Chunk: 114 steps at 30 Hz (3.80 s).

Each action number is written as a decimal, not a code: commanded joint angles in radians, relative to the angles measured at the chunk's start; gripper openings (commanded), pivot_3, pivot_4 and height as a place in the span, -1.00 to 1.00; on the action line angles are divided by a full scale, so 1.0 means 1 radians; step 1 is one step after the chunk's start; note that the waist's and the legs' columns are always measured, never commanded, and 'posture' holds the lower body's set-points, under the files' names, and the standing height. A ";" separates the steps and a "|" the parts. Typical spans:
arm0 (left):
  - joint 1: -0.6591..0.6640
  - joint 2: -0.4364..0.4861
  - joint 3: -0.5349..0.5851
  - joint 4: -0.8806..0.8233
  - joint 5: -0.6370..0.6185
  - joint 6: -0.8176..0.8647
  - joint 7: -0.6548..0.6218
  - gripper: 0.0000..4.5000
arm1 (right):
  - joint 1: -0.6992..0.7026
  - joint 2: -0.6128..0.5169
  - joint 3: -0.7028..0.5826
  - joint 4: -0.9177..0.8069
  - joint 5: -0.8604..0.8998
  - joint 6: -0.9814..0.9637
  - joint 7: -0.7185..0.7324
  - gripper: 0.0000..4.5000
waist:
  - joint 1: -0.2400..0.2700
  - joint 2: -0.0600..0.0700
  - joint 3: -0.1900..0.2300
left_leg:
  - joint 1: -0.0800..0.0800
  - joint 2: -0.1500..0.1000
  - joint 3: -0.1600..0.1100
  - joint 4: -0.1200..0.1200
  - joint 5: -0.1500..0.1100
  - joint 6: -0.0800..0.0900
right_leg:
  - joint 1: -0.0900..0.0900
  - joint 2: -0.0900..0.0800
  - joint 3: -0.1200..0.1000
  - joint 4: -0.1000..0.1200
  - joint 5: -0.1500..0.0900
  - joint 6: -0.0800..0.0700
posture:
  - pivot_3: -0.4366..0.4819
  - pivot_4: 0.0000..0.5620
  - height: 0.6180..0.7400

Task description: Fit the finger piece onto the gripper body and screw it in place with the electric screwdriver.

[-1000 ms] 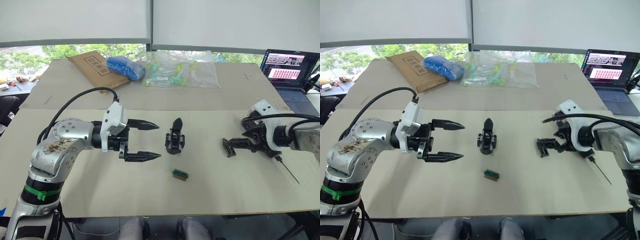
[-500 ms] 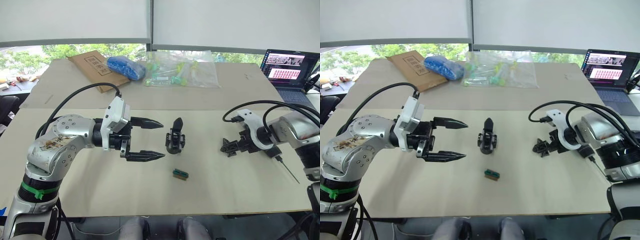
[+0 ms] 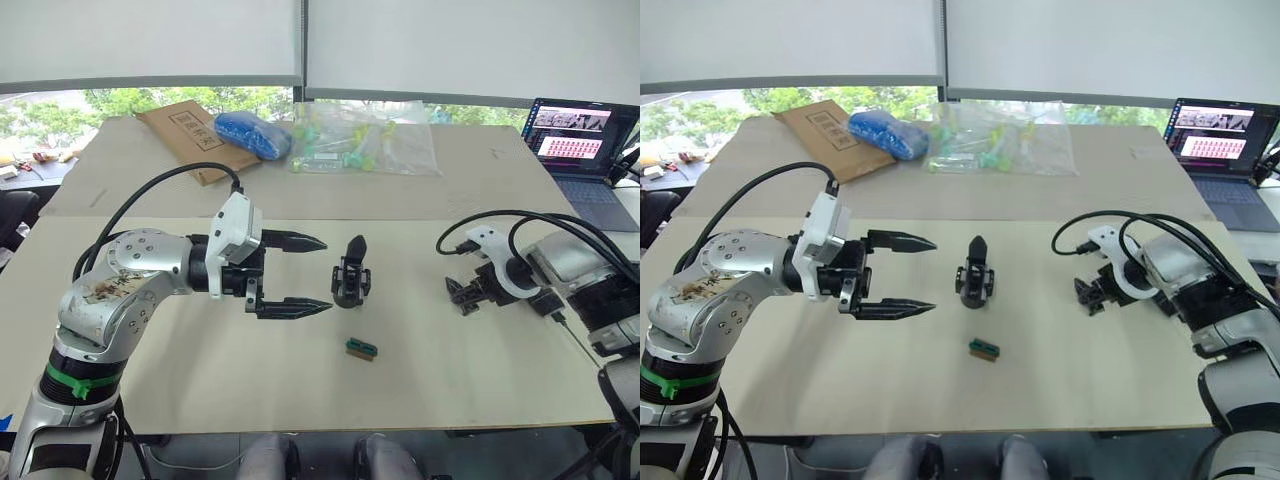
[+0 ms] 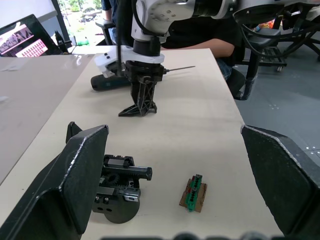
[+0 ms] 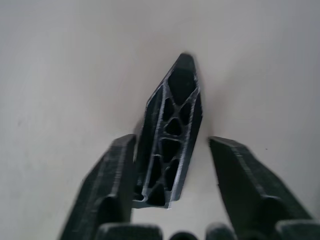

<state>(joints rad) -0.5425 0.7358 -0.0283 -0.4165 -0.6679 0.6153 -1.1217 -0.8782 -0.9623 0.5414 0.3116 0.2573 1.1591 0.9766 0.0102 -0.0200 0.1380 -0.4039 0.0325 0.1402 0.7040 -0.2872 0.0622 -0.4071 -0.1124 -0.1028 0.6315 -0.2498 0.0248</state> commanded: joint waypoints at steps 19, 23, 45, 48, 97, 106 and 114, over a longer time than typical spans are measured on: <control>-0.163 -0.355 0.253 0.158 -0.252 0.381 0.698 1.00 | 0.012 0.177 -0.499 -0.428 0.022 -0.253 -0.195 -0.49 | 0.001 0.002 0.001 | 0.000 0.001 -0.002 0.002 0.000 0.000 | 0.000 0.000 0.001 0.003 0.000 0.000 | -0.05 -0.47 1.00; -0.260 -0.504 0.296 0.229 -0.290 0.366 0.853 1.00 | -0.009 0.265 -0.471 -0.555 0.018 -0.360 -0.197 -0.49 | 0.005 0.002 0.001 | 0.000 -0.001 -0.003 0.002 0.000 0.000 | 0.000 -0.001 0.000 0.008 0.000 0.001 | -0.05 -0.47 1.00; -0.254 -0.615 0.247 0.241 -0.258 0.273 0.955 -1.00 | -0.002 0.378 -0.401 -0.712 -0.052 -0.411 -0.317 -0.49 | -0.004 0.002 0.001 | 0.001 -0.003 -0.001 0.002 0.001 -0.001 | 0.000 0.000 -0.001 0.009 0.000 0.001 | -0.05 -0.47 1.00; -0.274 -0.616 0.258 0.251 -0.281 0.265 0.946 -1.00 | 0.016 0.371 -0.395 -0.722 -0.065 -0.423 -0.317 -0.49 | -0.003 0.002 0.001 | 0.001 -0.002 -0.002 0.002 0.001 -0.001 | 0.000 0.000 -0.001 0.009 0.000 0.001 | -0.05 -0.47 1.00; -0.540 -0.190 -0.058 0.552 -0.049 0.264 -0.204 -1.00 | -0.214 0.302 -0.360 -0.320 0.357 -0.270 0.363 -0.83 | -0.016 0.003 0.002 | -0.011 -0.002 0.001 0.007 0.001 -0.001 | -0.015 0.000 0.002 0.016 0.000 0.001 | -0.05 -0.47 1.00; -0.493 -0.142 -0.102 0.540 0.028 0.170 -0.266 -0.21 | -0.156 0.303 -0.387 -0.346 0.326 -0.346 0.343 -0.83 | -0.016 0.003 0.002 | -0.011 -0.002 0.001 0.007 0.001 -0.001 | -0.015 0.000 0.002 0.016 0.000 0.001 | -0.05 -0.47 1.00; -0.384 -0.036 -0.203 0.682 0.322 -0.322 -0.401 1.00 | -0.017 0.282 -0.394 -0.422 0.247 -0.560 0.336 -0.83 | -0.017 0.003 0.002 | -0.011 -0.002 0.002 0.007 0.001 -0.001 | -0.015 0.001 0.001 0.016 0.000 0.001 | -0.05 -0.47 1.00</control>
<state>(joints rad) -0.9348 0.6972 -0.2168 0.2137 -0.4258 0.4316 -1.5231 -0.9061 -0.6624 0.1835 -0.0650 0.5141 0.6585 1.3061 -0.0066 -0.0173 0.1399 -0.4152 0.0301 0.1417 0.7111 -0.2863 0.0611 -0.4216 -0.1117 -0.1015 0.6469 -0.2502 0.0254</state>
